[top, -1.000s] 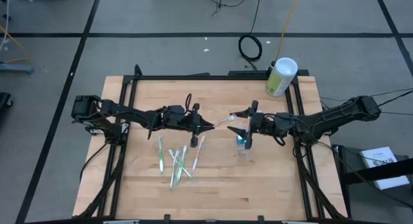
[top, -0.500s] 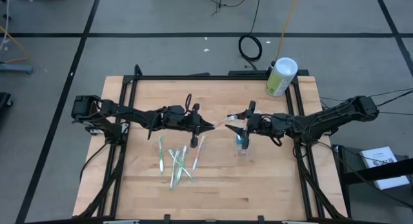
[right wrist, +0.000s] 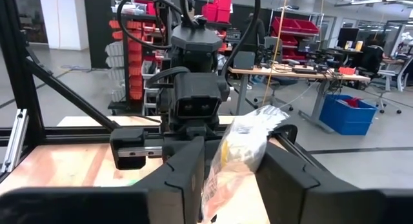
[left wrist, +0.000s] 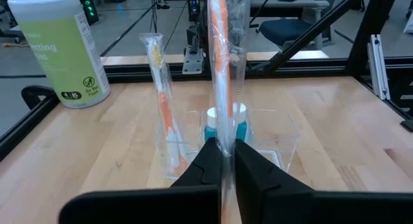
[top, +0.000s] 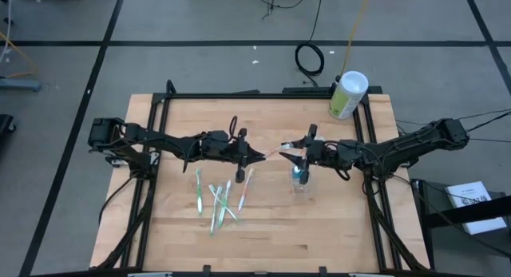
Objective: Pick & Place toothbrushing station
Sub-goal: Put the orange toothbrush into the top of the transparent organizer
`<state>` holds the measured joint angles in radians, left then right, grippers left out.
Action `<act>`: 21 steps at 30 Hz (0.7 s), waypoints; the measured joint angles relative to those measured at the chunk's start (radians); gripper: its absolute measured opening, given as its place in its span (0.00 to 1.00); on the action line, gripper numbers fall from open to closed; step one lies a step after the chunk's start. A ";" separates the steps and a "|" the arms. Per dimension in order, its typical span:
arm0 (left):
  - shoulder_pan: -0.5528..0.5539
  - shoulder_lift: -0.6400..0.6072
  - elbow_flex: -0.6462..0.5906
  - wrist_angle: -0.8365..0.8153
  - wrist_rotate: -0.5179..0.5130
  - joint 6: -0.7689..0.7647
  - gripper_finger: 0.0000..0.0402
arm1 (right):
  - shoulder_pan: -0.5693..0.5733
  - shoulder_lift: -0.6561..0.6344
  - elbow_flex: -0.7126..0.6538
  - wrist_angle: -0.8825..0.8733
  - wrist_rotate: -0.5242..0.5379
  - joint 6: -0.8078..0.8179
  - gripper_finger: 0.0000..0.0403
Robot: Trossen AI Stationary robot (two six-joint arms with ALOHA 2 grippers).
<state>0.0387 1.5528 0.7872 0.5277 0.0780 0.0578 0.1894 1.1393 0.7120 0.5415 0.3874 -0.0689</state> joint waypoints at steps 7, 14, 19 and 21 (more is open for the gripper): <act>0.000 0.000 0.000 -0.002 0.000 -0.001 0.06 | 0.000 0.000 0.000 0.001 0.000 -0.008 0.23; 0.000 0.000 0.000 -0.003 0.000 -0.004 0.07 | 0.000 0.000 0.000 0.000 0.000 -0.019 0.18; -0.001 0.000 0.000 -0.003 0.000 -0.003 0.06 | 0.000 0.000 0.000 0.000 0.000 -0.023 0.15; -0.001 0.000 0.000 -0.003 -0.003 -0.009 0.08 | 0.000 0.000 0.000 0.000 0.002 -0.023 0.15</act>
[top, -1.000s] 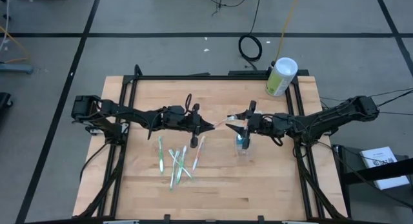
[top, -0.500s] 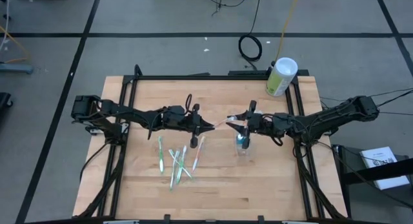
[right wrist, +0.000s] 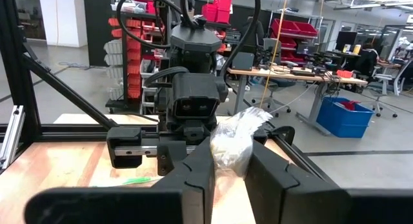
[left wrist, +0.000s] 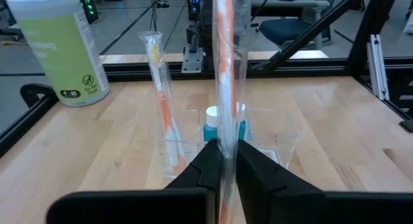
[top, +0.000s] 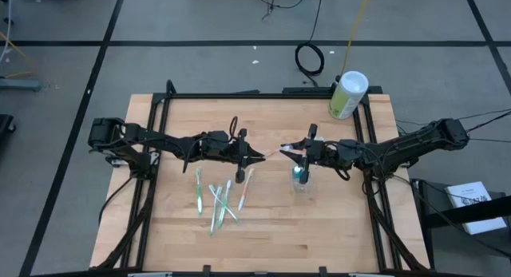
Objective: Pick & Place toothbrushing station
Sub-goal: Put the orange toothbrush into the top of the transparent organizer
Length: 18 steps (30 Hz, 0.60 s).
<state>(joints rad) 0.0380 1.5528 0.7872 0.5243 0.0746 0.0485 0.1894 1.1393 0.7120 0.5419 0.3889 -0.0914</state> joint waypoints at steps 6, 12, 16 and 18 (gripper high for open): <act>-0.021 -0.008 0.004 0.005 -0.044 -0.068 0.28 | 0.000 0.000 0.000 0.000 0.000 0.000 0.15; -0.054 -0.046 0.011 0.005 -0.042 -0.070 0.53 | 0.000 -0.035 0.000 -0.024 0.017 0.000 0.15; -0.061 -0.060 0.010 -0.006 -0.042 -0.045 0.64 | 0.001 -0.095 0.000 -0.078 0.071 -0.003 0.15; -0.062 -0.062 0.009 -0.012 -0.042 -0.044 0.67 | 0.003 -0.135 0.000 -0.119 0.086 0.002 0.15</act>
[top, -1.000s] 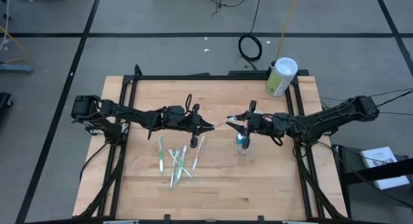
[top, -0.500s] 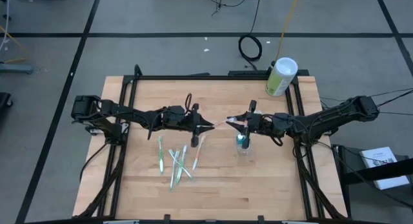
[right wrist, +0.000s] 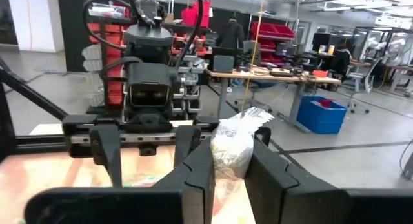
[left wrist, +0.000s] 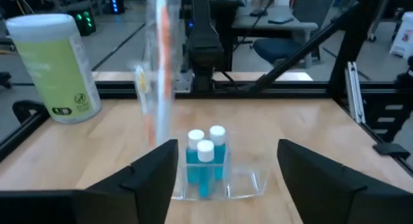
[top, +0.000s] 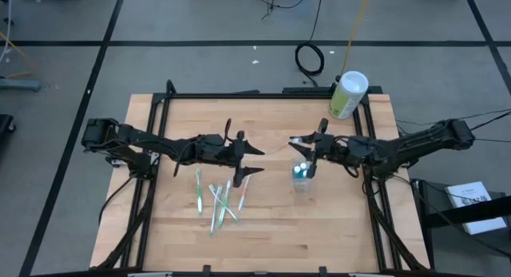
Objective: Pick & Place toothbrushing station
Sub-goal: Put the orange toothbrush into the top of the transparent organizer
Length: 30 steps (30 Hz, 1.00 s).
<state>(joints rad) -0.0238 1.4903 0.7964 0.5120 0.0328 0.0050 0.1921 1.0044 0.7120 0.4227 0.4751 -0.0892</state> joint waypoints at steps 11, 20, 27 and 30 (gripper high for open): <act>0.003 0.000 0.000 -0.081 -0.081 -0.001 0.72 | 0.000 -0.257 0.000 -0.423 0.000 0.199 0.12; 0.003 0.000 0.000 -0.080 -0.087 -0.004 0.70 | 0.000 -0.271 0.000 -0.609 0.078 0.322 0.10; 0.003 0.000 0.000 -0.079 -0.087 -0.014 0.71 | -0.001 -0.205 0.000 -0.624 0.132 0.341 0.10; 0.003 0.000 0.000 -0.079 -0.087 -0.014 0.70 | -0.001 -0.169 -0.016 -0.605 0.168 0.352 0.10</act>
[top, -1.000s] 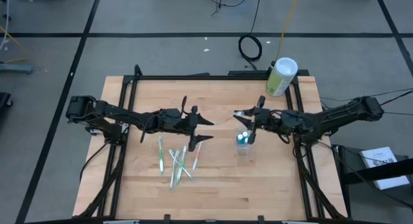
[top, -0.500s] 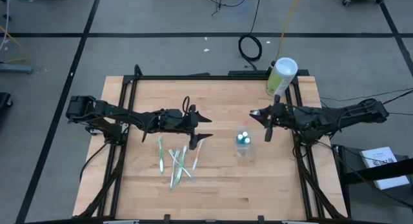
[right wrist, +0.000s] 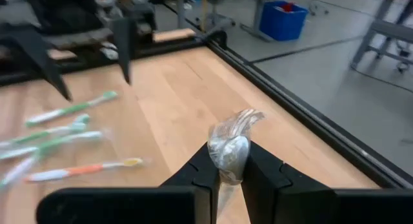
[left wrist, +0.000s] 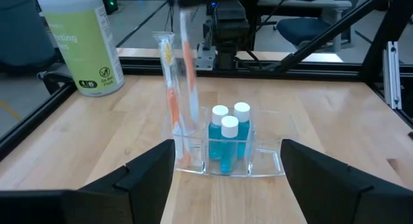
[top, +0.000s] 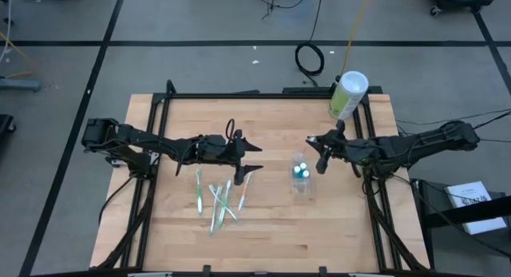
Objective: Pick & Place toothbrushing station
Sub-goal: Put the orange toothbrush into the top of the transparent organizer
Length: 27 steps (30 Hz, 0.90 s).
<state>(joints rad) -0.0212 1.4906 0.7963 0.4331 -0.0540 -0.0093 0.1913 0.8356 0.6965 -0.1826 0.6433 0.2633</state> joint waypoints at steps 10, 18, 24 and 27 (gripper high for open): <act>0.000 0.000 0.000 0.000 0.000 0.000 0.70 | -0.008 0.035 -0.155 0.238 0.010 0.050 0.10; 0.000 0.000 0.000 -0.001 0.000 -0.002 0.70 | -0.008 0.034 -0.243 0.346 0.008 0.050 0.10; 0.000 0.000 0.000 -0.002 0.000 -0.003 0.70 | -0.008 0.034 -0.266 0.352 0.007 0.066 0.10; 0.000 0.000 0.000 -0.002 0.000 -0.003 0.70 | -0.008 0.034 -0.266 0.352 0.007 0.066 0.11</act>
<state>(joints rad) -0.0212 1.4910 0.7959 0.4309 -0.0540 -0.0121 0.1833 0.8696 0.4301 0.1696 0.6503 0.3293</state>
